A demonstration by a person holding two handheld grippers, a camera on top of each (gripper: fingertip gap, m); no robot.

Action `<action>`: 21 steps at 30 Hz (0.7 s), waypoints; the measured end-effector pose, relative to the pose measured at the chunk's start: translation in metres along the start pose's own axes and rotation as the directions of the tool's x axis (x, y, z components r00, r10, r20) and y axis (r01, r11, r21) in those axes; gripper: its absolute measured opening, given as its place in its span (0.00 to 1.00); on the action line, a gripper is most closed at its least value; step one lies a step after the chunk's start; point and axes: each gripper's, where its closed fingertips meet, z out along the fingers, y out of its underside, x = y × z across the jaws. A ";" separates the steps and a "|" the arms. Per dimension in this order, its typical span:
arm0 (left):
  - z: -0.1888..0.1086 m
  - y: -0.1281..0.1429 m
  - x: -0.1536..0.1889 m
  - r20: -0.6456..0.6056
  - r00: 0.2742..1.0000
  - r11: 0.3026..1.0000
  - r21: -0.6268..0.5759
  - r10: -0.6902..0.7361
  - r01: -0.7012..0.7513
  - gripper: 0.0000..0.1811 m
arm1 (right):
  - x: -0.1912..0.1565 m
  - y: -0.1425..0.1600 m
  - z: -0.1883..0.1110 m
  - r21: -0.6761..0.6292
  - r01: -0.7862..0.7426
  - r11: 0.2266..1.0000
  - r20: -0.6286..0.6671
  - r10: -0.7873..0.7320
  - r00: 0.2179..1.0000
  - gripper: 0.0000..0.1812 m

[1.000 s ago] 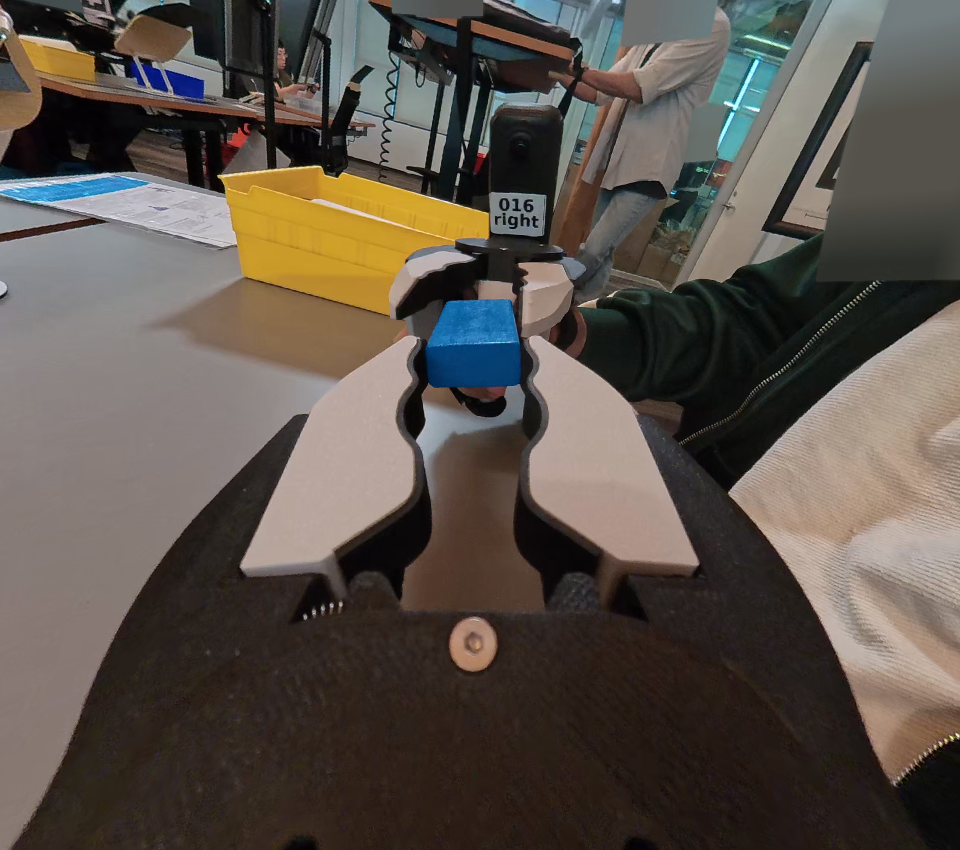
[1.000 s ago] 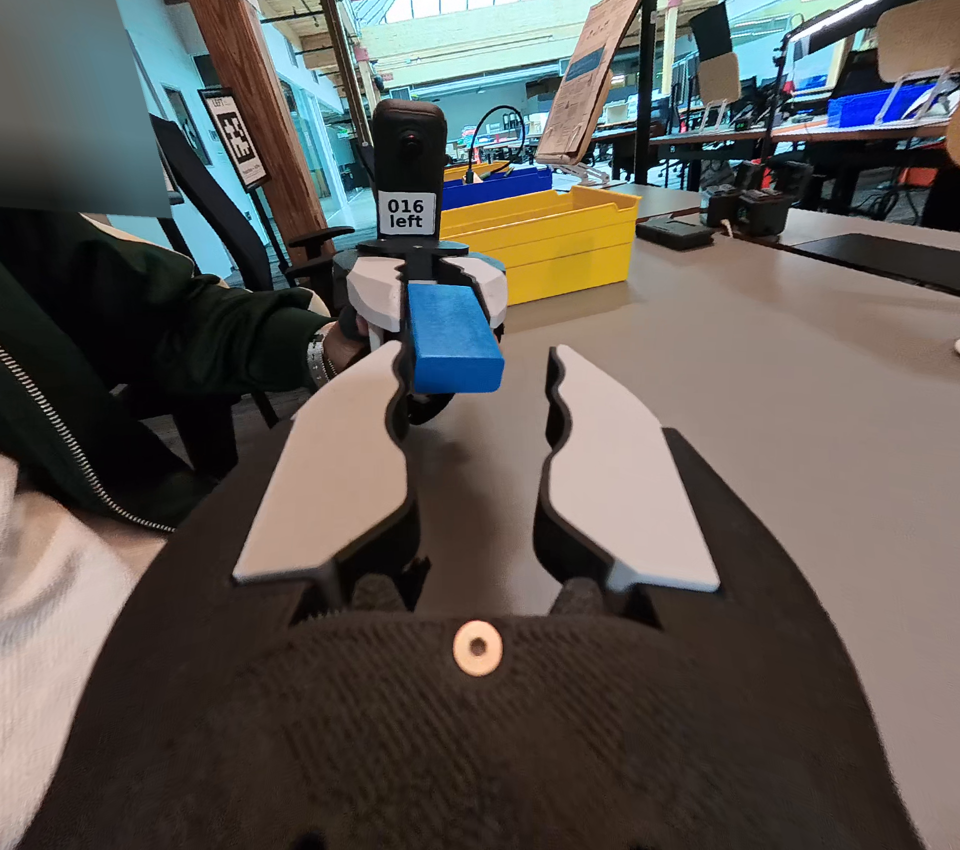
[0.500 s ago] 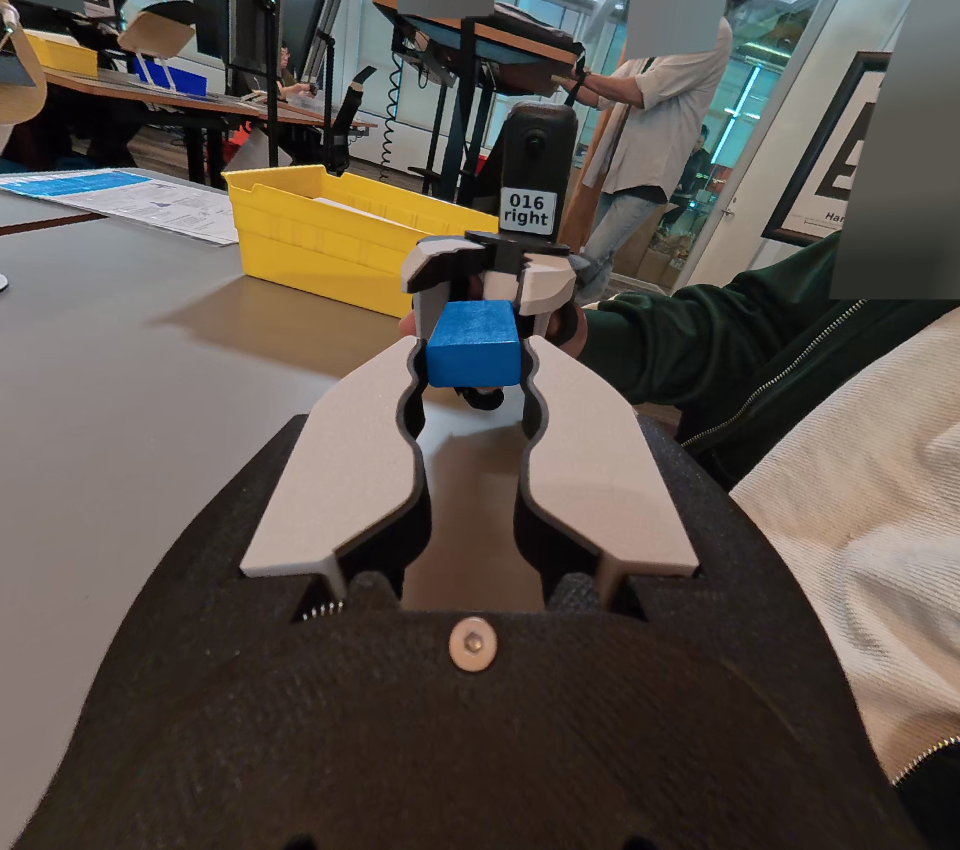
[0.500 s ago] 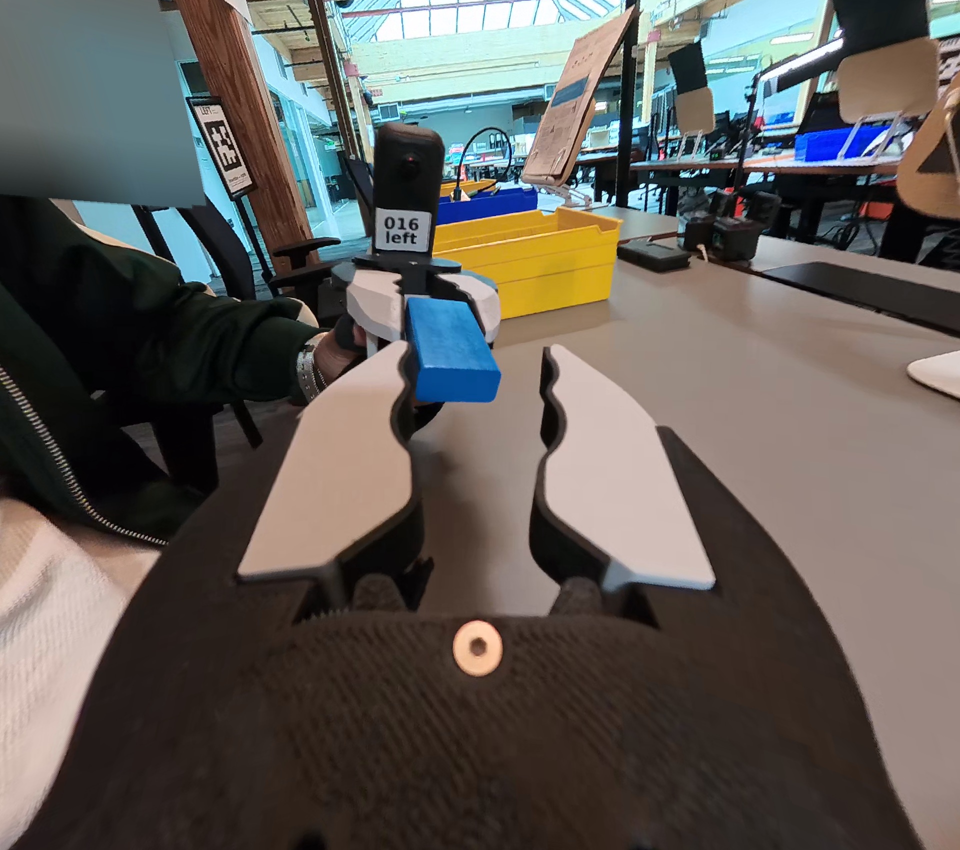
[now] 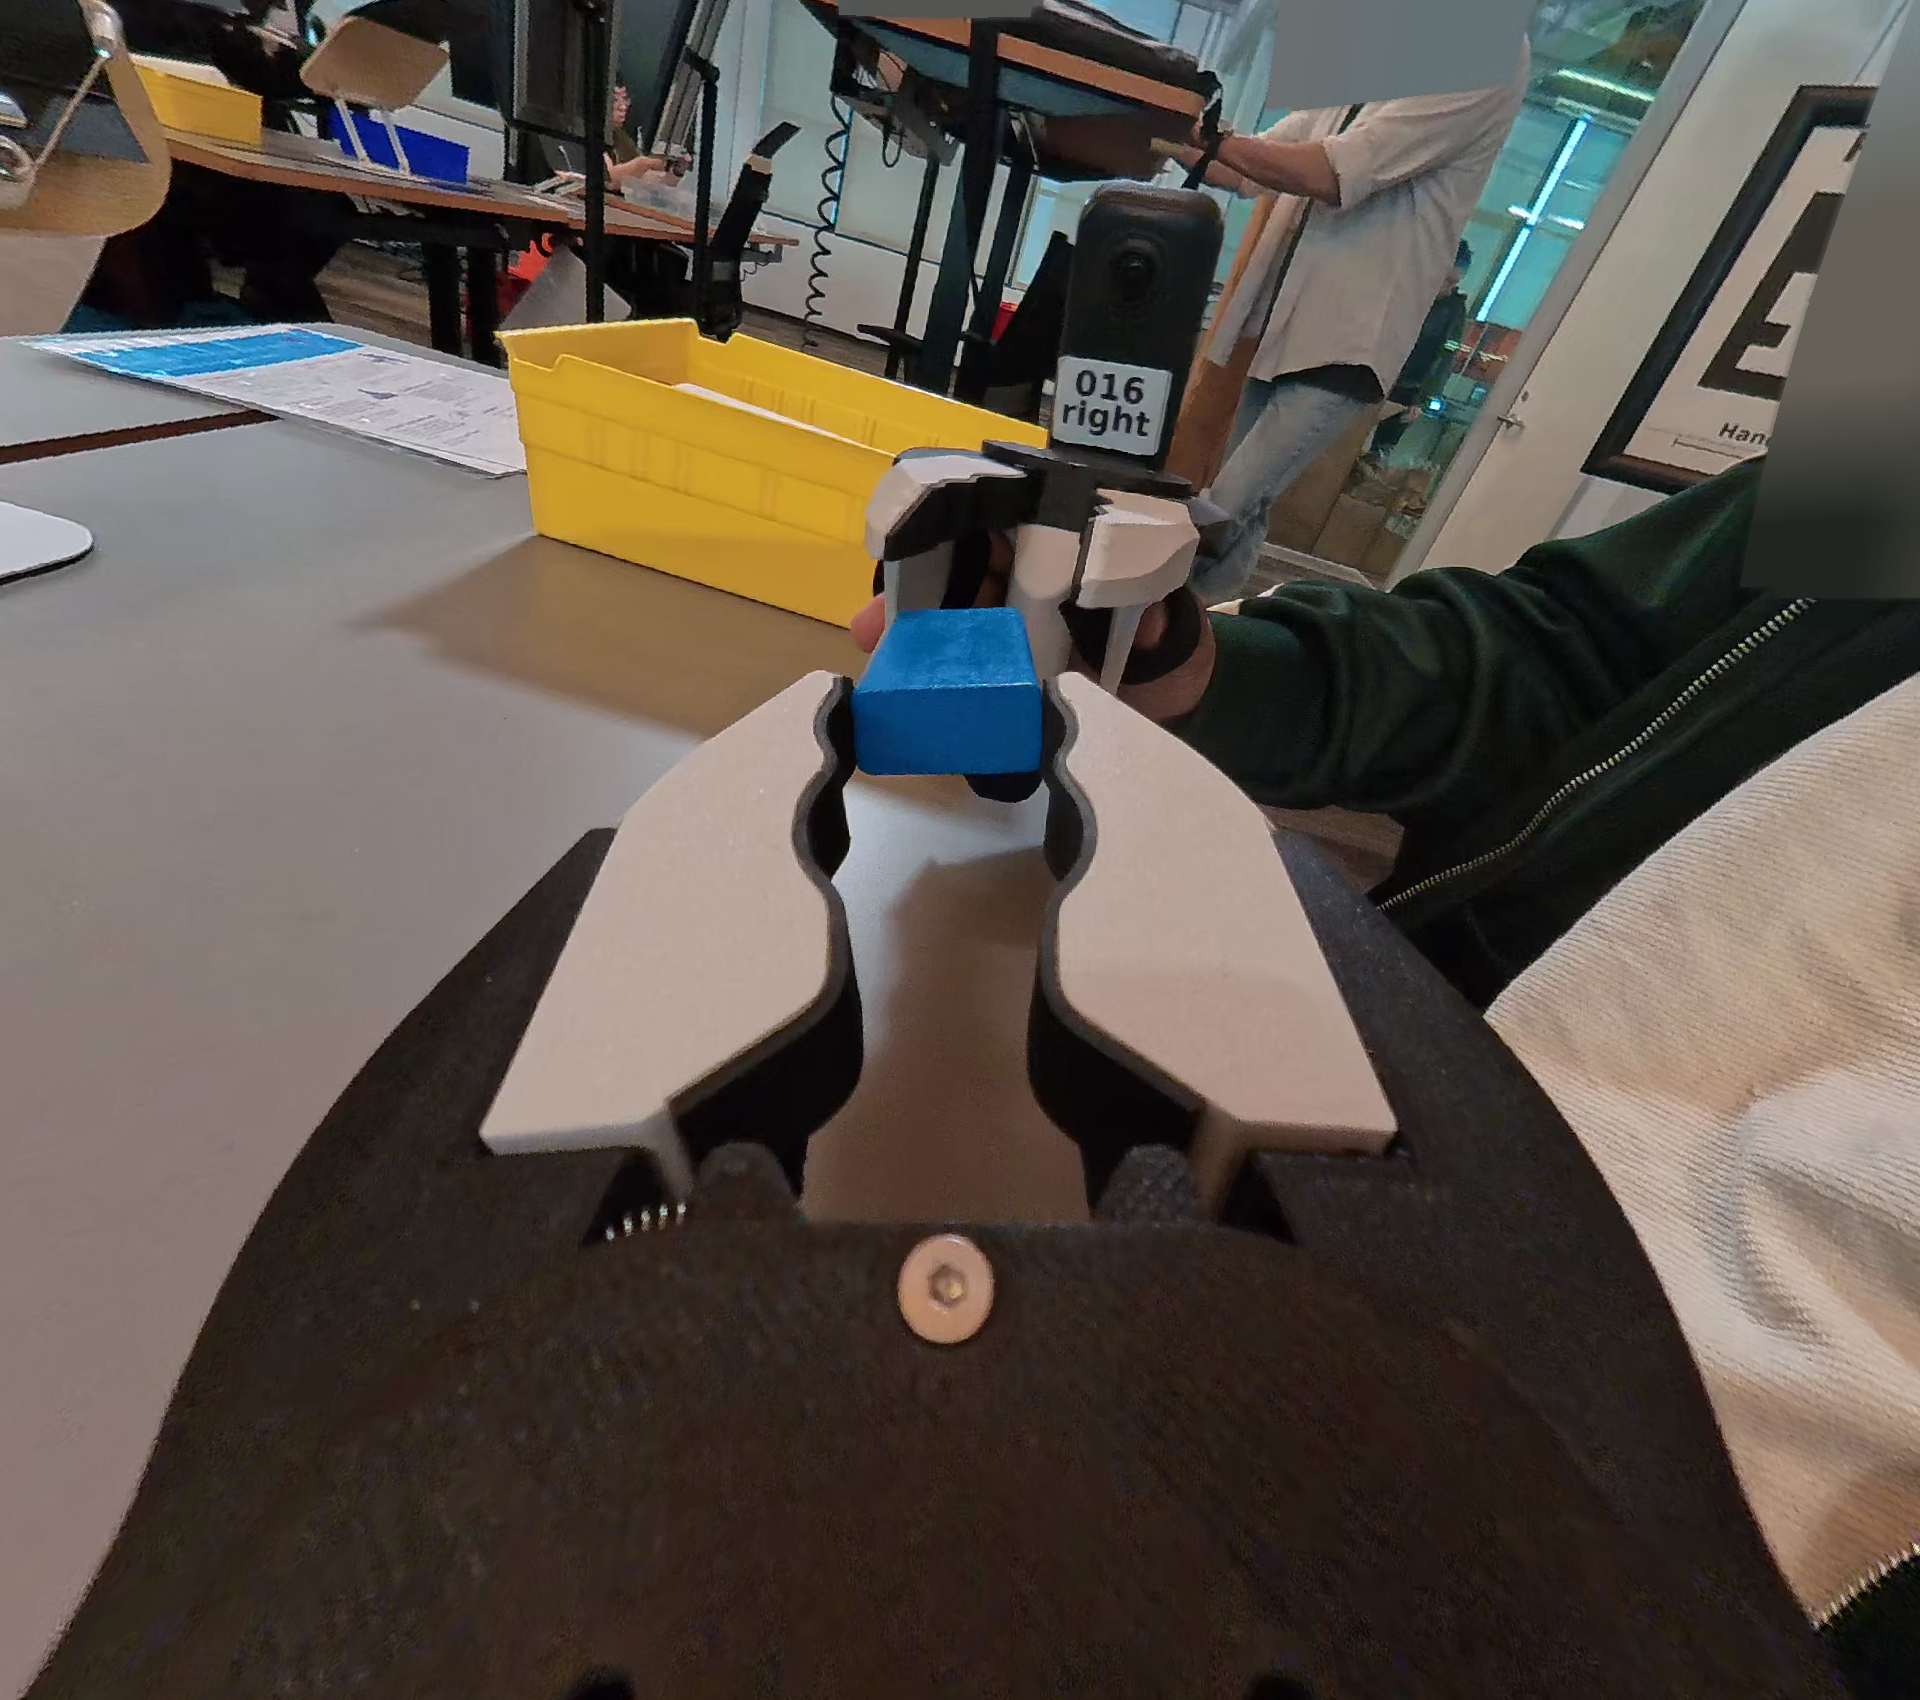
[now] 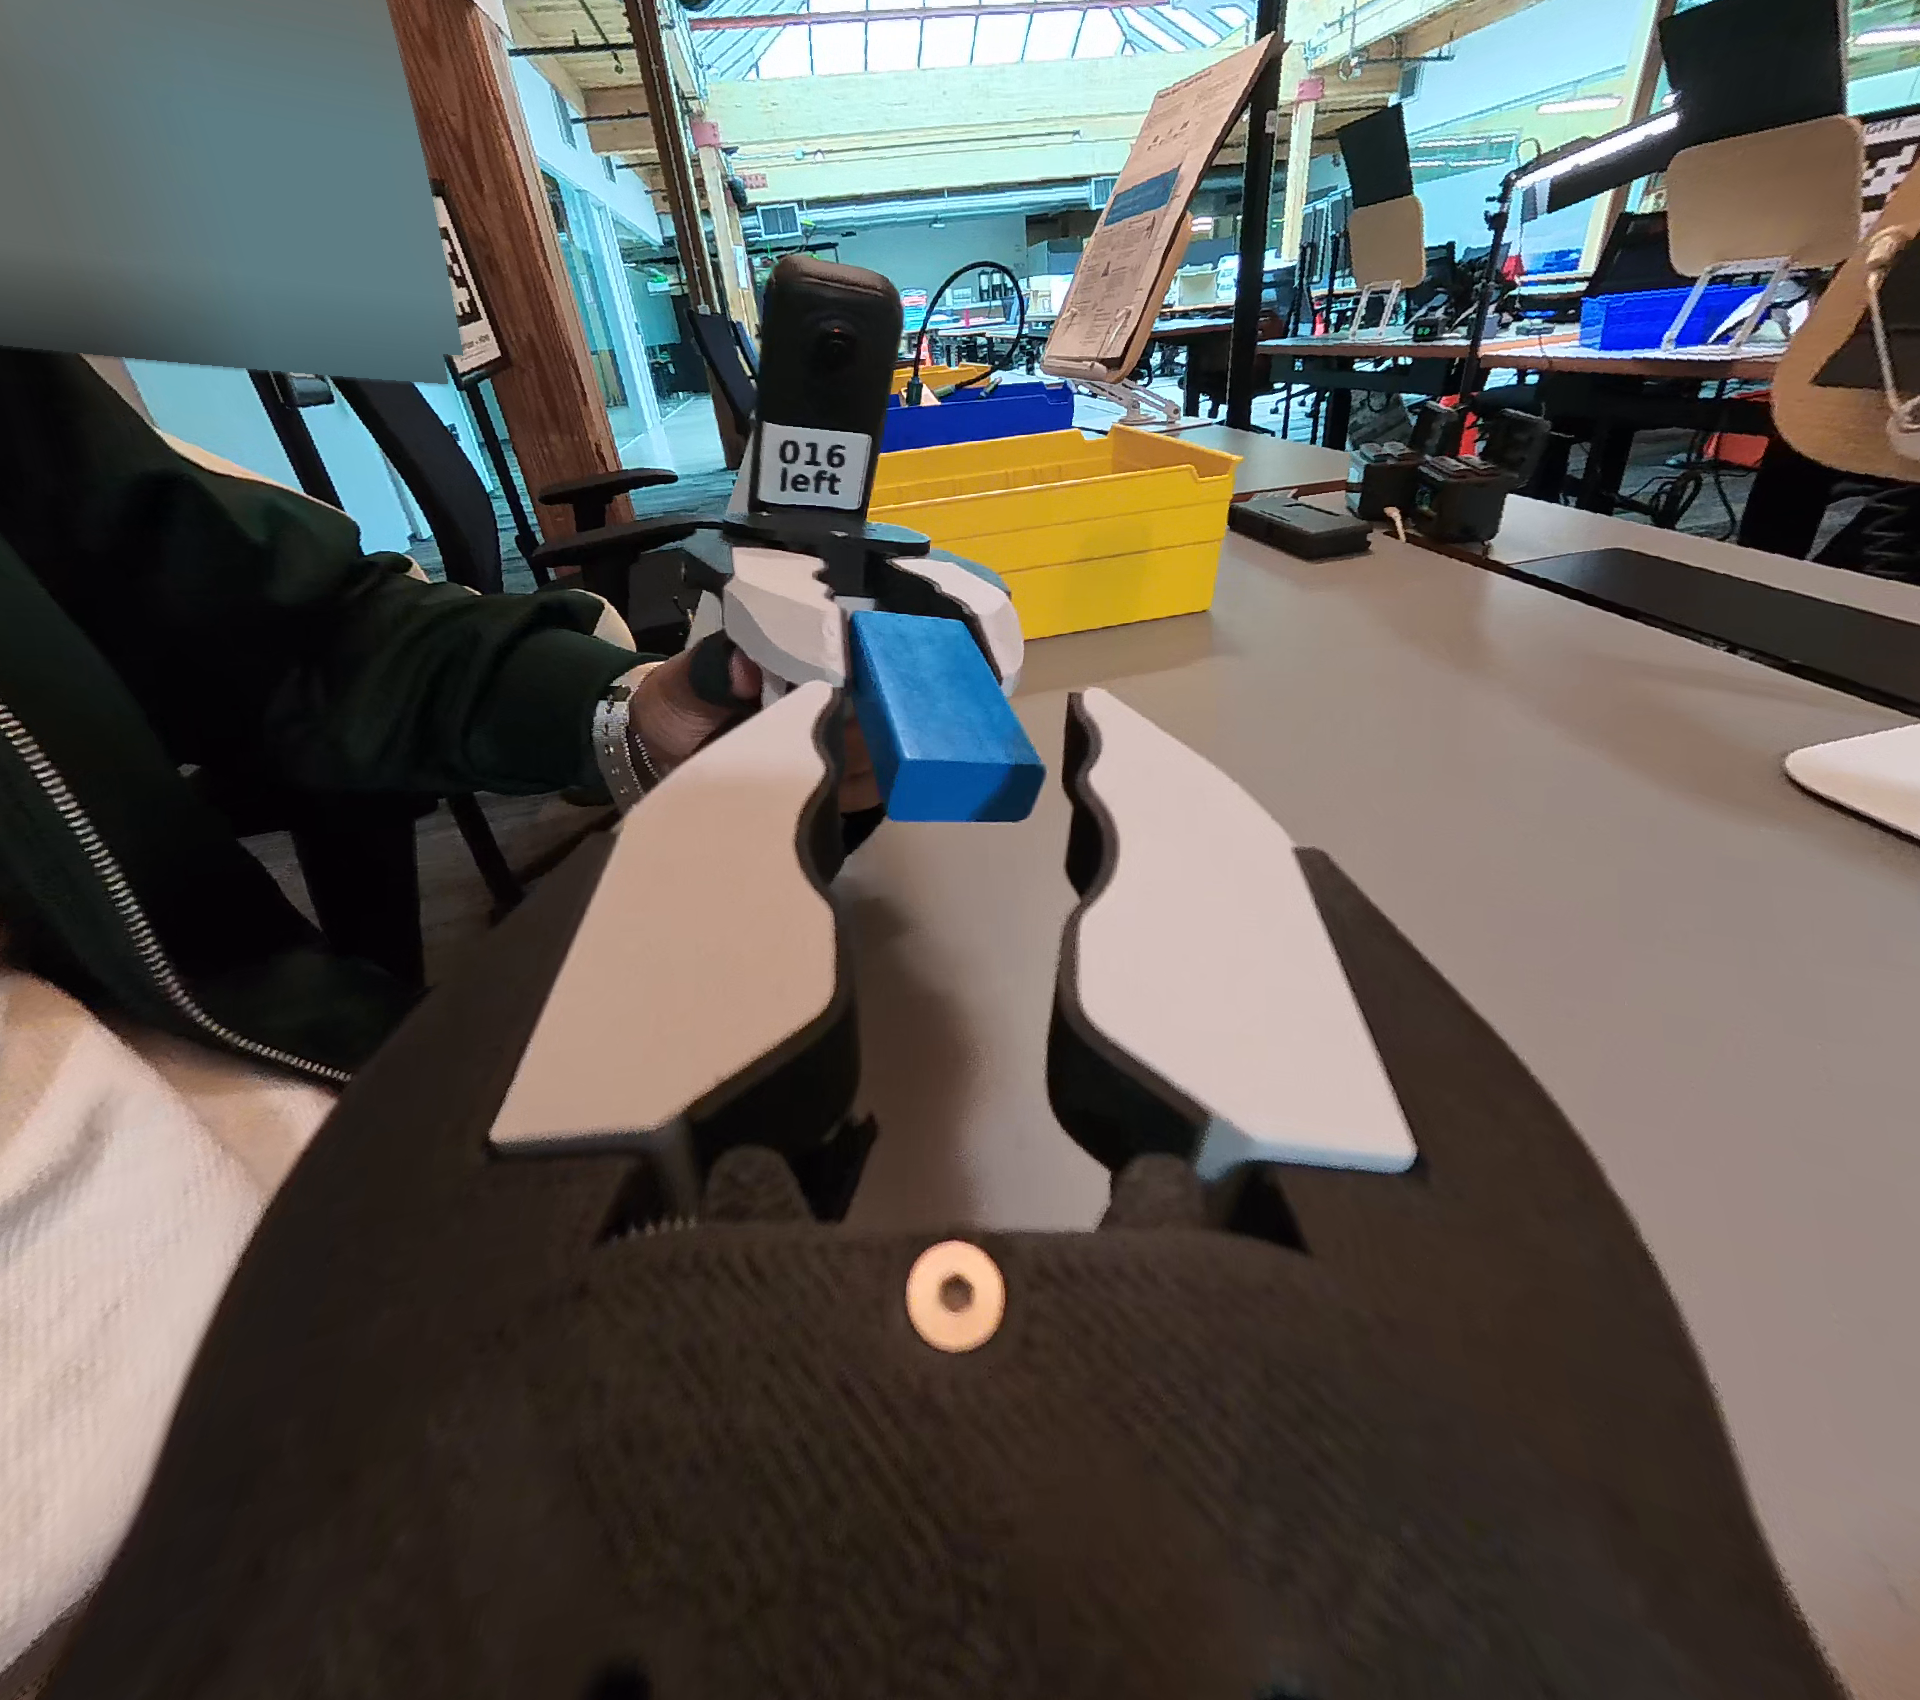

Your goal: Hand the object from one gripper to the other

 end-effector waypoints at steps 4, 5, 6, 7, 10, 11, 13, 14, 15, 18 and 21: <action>-0.002 -0.002 -0.004 0.017 1.000 1.000 0.014 -0.008 0.008 0.19 | 0.001 0.001 0.000 -0.005 0.040 0.999 -0.012 -0.040 0.999 0.21; -0.003 -0.002 -0.004 0.018 1.000 1.000 0.017 -0.010 0.009 0.19 | 0.000 0.002 0.000 -0.010 0.042 0.999 -0.008 -0.042 0.999 0.21; -0.003 -0.002 -0.005 0.018 1.000 1.000 0.018 -0.010 0.010 0.19 | 0.000 0.003 0.000 -0.015 0.037 0.999 -0.008 -0.037 0.999 0.20; -0.003 -0.002 -0.004 0.016 1.000 1.000 0.017 -0.010 0.009 0.19 | 0.000 0.003 0.001 -0.016 0.029 0.999 -0.006 -0.029 1.000 0.20; -0.001 -0.001 -0.003 0.008 1.000 1.000 0.012 -0.013 0.013 0.19 | 0.000 0.002 0.000 -0.012 0.017 1.000 -0.004 -0.017 1.000 0.19; -0.001 -0.001 -0.003 0.008 1.000 1.000 0.010 -0.015 0.015 0.19 | 0.000 0.002 0.000 -0.010 0.020 1.000 -0.005 -0.020 1.000 0.18; -0.001 0.000 -0.004 0.009 1.000 1.000 0.008 -0.022 0.022 0.19 | 0.000 0.001 -0.001 -0.006 0.026 1.000 -0.006 -0.027 1.000 0.18; -0.001 0.000 -0.004 0.009 1.000 1.000 0.008 -0.028 0.028 0.19 | -0.001 0.000 -0.001 -0.004 0.030 1.000 -0.006 -0.030 1.000 0.18; -0.001 0.000 -0.005 0.010 0.999 0.999 0.010 -0.035 0.035 0.19 | -0.001 0.001 0.000 -0.005 0.034 0.999 -0.007 -0.034 0.999 0.18; -0.003 -0.001 -0.007 0.008 0.997 0.997 0.020 -0.071 0.071 0.19 | -0.003 0.000 0.000 -0.007 0.075 0.997 -0.008 -0.075 0.997 0.19; -0.004 -0.002 -0.011 -0.003 0.990 0.989 0.039 -0.144 0.144 0.19 | -0.002 0.004 0.003 -0.049 0.199 0.979 -0.053 -0.201 0.978 0.28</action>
